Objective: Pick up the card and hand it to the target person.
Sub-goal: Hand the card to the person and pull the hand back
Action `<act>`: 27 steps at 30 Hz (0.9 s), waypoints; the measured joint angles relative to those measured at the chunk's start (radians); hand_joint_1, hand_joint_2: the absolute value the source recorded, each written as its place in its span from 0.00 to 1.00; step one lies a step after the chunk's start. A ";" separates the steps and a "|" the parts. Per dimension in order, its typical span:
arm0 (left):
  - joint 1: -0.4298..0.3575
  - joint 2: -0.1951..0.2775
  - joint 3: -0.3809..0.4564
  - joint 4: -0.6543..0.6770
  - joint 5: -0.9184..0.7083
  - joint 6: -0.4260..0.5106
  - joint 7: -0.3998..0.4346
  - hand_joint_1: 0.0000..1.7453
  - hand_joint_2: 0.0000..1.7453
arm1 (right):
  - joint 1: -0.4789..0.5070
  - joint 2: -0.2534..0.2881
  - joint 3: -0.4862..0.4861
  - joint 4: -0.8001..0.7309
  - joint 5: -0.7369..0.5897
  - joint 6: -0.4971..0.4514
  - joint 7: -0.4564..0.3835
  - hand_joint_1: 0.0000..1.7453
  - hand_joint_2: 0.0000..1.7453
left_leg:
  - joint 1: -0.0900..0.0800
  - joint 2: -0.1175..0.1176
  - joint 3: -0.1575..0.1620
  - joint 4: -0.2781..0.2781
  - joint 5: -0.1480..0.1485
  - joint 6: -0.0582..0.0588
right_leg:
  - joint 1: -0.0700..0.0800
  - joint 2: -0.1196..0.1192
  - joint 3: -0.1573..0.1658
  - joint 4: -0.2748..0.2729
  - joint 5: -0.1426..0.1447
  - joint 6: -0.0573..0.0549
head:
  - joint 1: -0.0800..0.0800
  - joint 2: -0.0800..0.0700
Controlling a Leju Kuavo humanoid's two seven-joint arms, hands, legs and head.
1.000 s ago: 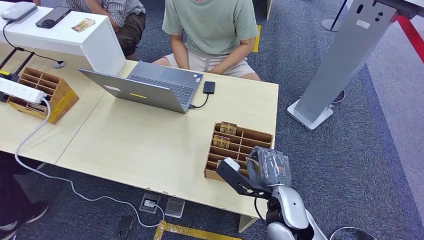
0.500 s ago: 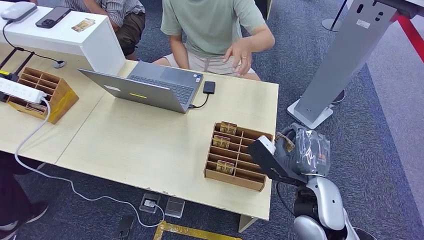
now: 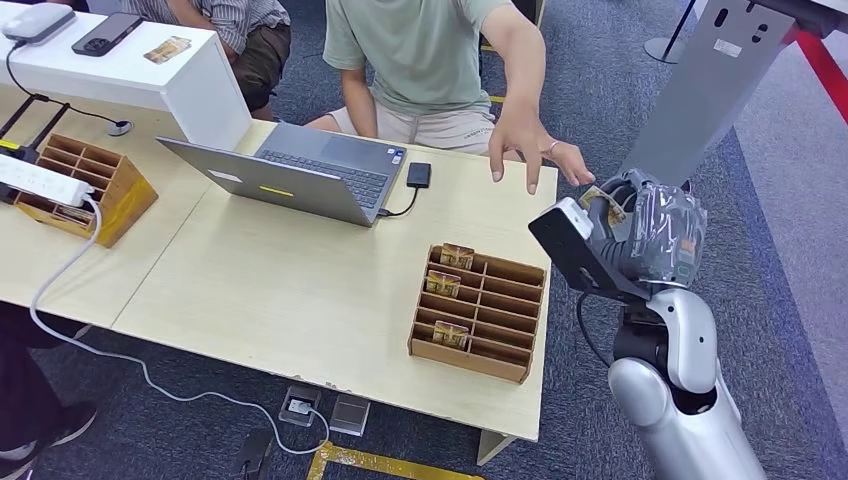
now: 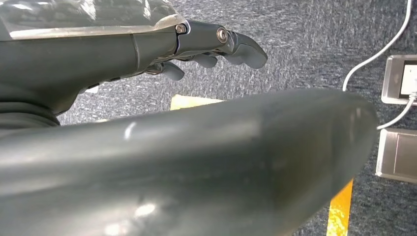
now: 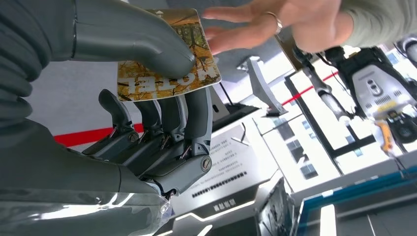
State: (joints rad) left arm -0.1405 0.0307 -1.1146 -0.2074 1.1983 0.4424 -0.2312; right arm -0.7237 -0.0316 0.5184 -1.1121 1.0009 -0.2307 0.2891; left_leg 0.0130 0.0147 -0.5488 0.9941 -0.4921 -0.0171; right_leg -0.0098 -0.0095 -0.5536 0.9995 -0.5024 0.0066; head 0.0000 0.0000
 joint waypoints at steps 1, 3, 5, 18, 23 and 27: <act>0.000 0.001 -0.002 0.000 -0.003 -0.003 -0.002 0.00 0.00 | -0.011 0.007 0.000 0.020 0.003 -0.008 -0.006 0.75 1.00 | 0.000 0.000 0.000 0.000 0.000 0.000 | 0.000 0.000 0.000 0.000 0.000 0.000 | 0.000 0.000; 0.000 0.003 -0.006 0.000 -0.008 -0.010 -0.006 0.00 0.00 | -0.032 0.021 -0.002 0.066 0.005 -0.022 -0.016 0.75 1.00 | 0.000 0.000 0.000 0.000 0.000 0.000 | 0.000 0.000 0.000 0.000 0.000 0.000 | 0.000 0.000; 0.000 0.004 -0.010 0.001 -0.013 -0.015 -0.010 0.00 0.00 | -0.050 0.035 -0.005 0.114 0.005 -0.038 -0.027 0.75 1.00 | 0.000 -0.001 0.000 0.000 0.000 0.000 | 0.000 0.000 0.000 0.000 0.000 0.000 | 0.000 0.000; -0.001 0.019 -0.026 0.005 -0.037 -0.036 -0.010 0.00 0.00 | -0.046 0.093 0.011 0.189 0.015 -0.056 -0.067 0.00 1.00 | 0.000 -0.002 0.000 -0.001 0.000 0.000 | 0.000 -0.002 0.000 0.000 -0.001 0.000 | 0.000 0.000; -0.003 0.018 -0.027 0.006 -0.038 -0.033 0.005 0.00 0.00 | -0.023 0.107 0.019 0.174 -0.008 -0.051 -0.083 0.00 1.00 | 0.000 -0.003 0.000 -0.001 0.000 0.000 | 0.000 -0.003 0.001 -0.001 -0.001 0.000 | 0.000 0.000; -0.003 0.016 -0.018 0.006 -0.031 -0.021 0.014 0.00 0.00 | -0.011 0.109 0.021 0.154 -0.049 -0.056 -0.111 0.00 1.00 | 0.000 -0.004 -0.001 0.000 0.000 0.000 | 0.000 -0.004 0.000 0.000 -0.001 0.000 | 0.000 0.000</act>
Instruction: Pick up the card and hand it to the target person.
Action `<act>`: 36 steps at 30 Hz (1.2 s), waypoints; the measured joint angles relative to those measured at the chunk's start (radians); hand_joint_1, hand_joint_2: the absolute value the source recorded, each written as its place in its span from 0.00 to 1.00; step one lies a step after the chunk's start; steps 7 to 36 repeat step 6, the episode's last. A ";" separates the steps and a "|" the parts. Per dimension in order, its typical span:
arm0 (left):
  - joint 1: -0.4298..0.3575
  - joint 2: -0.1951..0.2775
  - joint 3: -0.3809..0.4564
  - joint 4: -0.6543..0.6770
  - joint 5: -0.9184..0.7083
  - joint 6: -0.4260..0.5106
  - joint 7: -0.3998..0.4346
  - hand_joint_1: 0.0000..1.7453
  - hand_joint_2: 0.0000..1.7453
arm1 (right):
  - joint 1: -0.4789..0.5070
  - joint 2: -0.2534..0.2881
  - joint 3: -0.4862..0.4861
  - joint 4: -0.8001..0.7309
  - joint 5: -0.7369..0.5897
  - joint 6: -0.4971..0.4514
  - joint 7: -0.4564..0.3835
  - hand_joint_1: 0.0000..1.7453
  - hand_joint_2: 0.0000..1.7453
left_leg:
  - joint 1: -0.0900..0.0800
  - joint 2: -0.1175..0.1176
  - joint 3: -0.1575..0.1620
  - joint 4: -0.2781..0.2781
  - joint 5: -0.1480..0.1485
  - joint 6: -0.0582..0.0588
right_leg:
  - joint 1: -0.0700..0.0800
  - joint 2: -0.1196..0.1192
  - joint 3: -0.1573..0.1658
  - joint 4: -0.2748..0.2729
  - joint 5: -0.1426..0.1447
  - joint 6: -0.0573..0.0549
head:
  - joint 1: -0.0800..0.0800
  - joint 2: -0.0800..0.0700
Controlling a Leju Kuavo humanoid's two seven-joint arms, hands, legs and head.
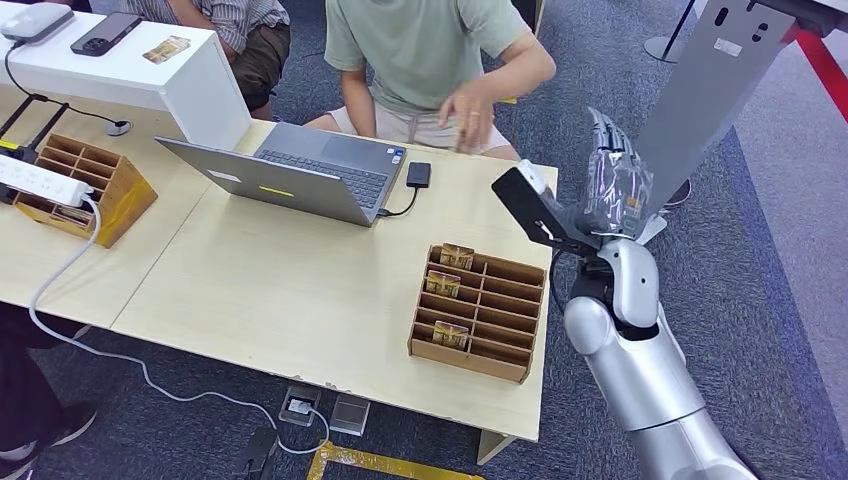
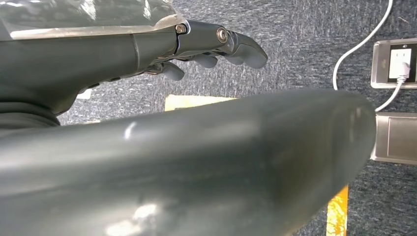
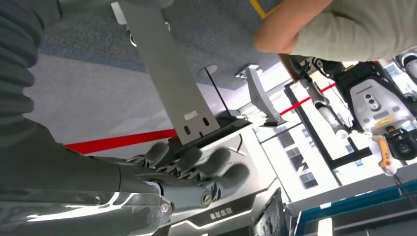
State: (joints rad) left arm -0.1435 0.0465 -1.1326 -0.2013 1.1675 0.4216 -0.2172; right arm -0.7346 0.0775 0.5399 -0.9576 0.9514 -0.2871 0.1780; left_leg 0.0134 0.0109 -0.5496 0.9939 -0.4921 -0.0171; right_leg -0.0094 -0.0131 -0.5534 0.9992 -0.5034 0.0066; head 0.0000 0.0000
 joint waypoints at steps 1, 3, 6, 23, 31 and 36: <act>0.000 -0.001 0.002 0.000 0.002 0.003 0.002 0.00 0.00 | 0.006 -0.001 -0.001 -0.011 -0.018 -0.004 -0.012 0.00 1.00 | 0.000 0.000 0.000 0.000 0.000 0.000 | 0.000 0.000 0.000 0.000 0.000 0.000 | 0.000 0.000; 0.001 -0.006 0.012 0.000 0.008 0.015 0.009 0.00 0.00 | 0.049 -0.012 0.005 -0.077 -0.086 -0.023 -0.048 0.00 1.00 | 0.000 -0.001 0.000 -0.001 0.000 0.000 | 0.000 0.000 0.000 0.000 0.000 0.000 | 0.000 0.000; 0.002 -0.012 0.020 -0.001 0.013 0.024 0.016 0.00 0.00 | 0.112 -0.028 0.022 -0.158 -0.161 -0.033 -0.081 0.00 1.00 | 0.000 -0.002 0.000 -0.001 0.000 0.000 | 0.000 -0.002 0.001 -0.001 -0.001 0.000 | 0.000 0.000; 0.002 -0.012 0.020 -0.001 0.013 0.024 0.016 0.00 0.00 | 0.112 -0.028 0.022 -0.158 -0.161 -0.033 -0.081 0.00 1.00 | 0.000 -0.002 0.000 -0.001 0.000 0.000 | 0.000 -0.002 0.001 -0.001 -0.001 0.000 | 0.000 0.000; 0.002 -0.012 0.020 -0.001 0.013 0.024 0.016 0.00 0.00 | 0.112 -0.028 0.022 -0.158 -0.161 -0.033 -0.081 0.00 1.00 | 0.000 -0.002 0.000 -0.001 0.000 0.000 | 0.000 -0.002 0.001 -0.001 -0.001 0.000 | 0.000 0.000; 0.002 -0.012 0.020 -0.001 0.013 0.024 0.016 0.00 0.00 | 0.112 -0.028 0.022 -0.158 -0.161 -0.033 -0.081 0.00 1.00 | 0.000 -0.002 0.000 -0.001 0.000 0.000 | 0.000 -0.002 0.001 -0.001 -0.001 0.000 | 0.000 0.000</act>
